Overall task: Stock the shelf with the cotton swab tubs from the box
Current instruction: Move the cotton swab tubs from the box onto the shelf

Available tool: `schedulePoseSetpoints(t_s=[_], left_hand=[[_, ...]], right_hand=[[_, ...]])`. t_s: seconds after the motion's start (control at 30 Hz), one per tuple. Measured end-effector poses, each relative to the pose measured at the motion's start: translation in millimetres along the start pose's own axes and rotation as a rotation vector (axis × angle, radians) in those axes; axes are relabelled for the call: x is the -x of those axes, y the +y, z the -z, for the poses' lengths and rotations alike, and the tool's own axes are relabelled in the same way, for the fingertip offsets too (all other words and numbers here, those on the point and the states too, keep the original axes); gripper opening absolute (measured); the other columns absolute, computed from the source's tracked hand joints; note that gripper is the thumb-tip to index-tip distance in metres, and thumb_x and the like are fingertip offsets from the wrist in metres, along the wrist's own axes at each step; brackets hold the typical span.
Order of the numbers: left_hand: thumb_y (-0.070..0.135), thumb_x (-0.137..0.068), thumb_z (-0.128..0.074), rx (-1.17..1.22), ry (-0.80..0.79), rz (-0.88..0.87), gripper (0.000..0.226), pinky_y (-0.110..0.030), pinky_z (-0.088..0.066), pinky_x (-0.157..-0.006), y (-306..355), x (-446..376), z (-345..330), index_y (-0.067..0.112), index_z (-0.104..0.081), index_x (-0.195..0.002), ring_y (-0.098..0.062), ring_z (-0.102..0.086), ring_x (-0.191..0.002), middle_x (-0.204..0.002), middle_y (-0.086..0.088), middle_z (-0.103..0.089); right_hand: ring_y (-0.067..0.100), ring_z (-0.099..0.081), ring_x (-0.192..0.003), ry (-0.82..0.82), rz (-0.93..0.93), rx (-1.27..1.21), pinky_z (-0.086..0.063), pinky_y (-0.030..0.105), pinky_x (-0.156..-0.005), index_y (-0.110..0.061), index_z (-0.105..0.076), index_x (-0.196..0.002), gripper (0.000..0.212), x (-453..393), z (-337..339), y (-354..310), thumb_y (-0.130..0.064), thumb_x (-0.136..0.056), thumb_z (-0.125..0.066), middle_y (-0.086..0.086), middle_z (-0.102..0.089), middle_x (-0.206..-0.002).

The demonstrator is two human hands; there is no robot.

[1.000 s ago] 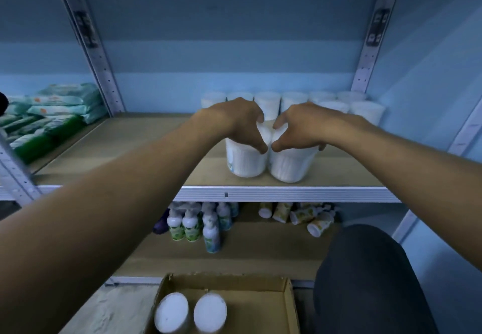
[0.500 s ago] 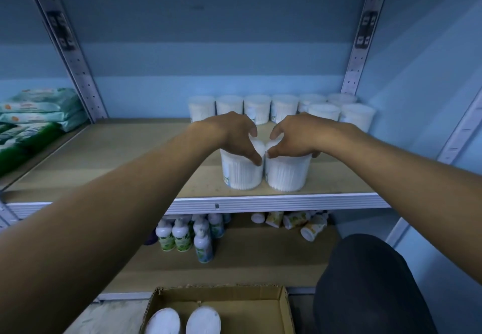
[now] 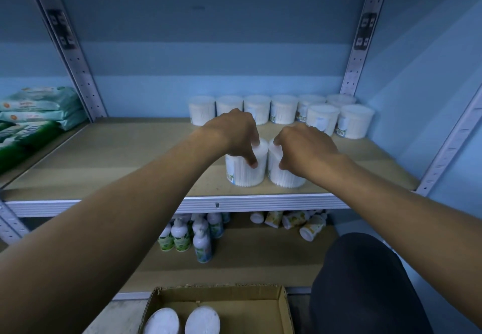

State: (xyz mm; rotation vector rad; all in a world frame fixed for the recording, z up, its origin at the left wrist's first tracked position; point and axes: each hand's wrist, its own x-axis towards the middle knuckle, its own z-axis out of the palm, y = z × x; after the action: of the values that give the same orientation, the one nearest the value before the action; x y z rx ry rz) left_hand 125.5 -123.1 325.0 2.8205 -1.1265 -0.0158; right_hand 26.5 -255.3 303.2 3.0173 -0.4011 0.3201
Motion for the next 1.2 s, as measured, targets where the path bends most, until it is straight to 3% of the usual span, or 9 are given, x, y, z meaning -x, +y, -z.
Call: schedulePoseSetpoints(t_s=[0.33, 0.53, 0.8, 1.1, 1.2], left_hand=[[0.042, -0.067, -0.089, 0.056, 0.064, 0.006, 0.054, -0.032, -0.054, -0.089, 6.7, -31.6, -9.3, 0.024, -0.073, -0.115, -0.018, -0.064, -0.107, -0.117, 0.003, -0.069], [0.039, -0.068, -0.09, 0.093, 0.114, 0.006, 0.051, -0.029, -0.051, -0.085, 4.7, -59.5, -16.3, 0.024, -0.073, -0.114, -0.02, -0.062, -0.108, -0.117, 0.001, -0.067], [0.038, -0.066, -0.091, 0.158, 0.134, 0.057, 0.053, -0.031, -0.053, -0.088, -1.4, -98.5, -25.3, 0.026, -0.073, -0.115, -0.021, -0.062, -0.108, -0.12, 0.002, -0.065], [0.037, -0.063, -0.093, 0.14, 0.162, 0.055, 0.048, -0.036, -0.056, -0.09, -1.8, -133.9, -26.8, 0.022, -0.075, -0.106, -0.022, -0.066, -0.1, -0.112, 0.0, -0.07], [0.037, -0.063, -0.093, 0.141, 0.177, 0.051, 0.048, -0.037, -0.056, -0.089, -2.7, -143.5, -27.7, 0.022, -0.075, -0.106, -0.022, -0.067, -0.099, -0.11, 0.0, -0.071]], right_hand=[[0.035, -0.062, -0.107, -0.009, -0.005, -0.018, -0.054, 0.038, -0.079, -0.024, -0.072, -0.117, 0.036, -31.5, -13.1, 25.1, -0.009, -0.085, -0.069, 0.01, -0.065, -0.121], [0.032, -0.057, -0.119, -0.005, -0.035, -0.099, -0.047, 0.035, -0.085, -0.034, -0.06, -0.138, 0.059, -63.0, -32.0, 45.2, -0.013, -0.085, -0.074, 0.009, -0.059, -0.134], [0.024, -0.048, -0.13, -0.06, -0.081, -0.2, -0.043, 0.032, -0.102, -0.04, -0.053, -0.141, 0.065, -102.8, -48.5, 66.4, -0.022, -0.083, -0.078, 0.003, -0.048, -0.145], [0.028, -0.051, -0.128, -0.102, -0.048, -0.125, -0.042, 0.031, -0.089, -0.039, -0.052, -0.143, 0.067, -135.4, -48.1, 77.7, -0.025, -0.084, -0.08, 0.007, -0.048, -0.144], [0.03, -0.051, -0.127, -0.1, -0.012, -0.118, -0.044, 0.035, -0.093, -0.036, -0.057, -0.14, 0.068, -144.9, -47.9, 81.8, -0.023, -0.079, -0.084, 0.007, -0.053, -0.141]])
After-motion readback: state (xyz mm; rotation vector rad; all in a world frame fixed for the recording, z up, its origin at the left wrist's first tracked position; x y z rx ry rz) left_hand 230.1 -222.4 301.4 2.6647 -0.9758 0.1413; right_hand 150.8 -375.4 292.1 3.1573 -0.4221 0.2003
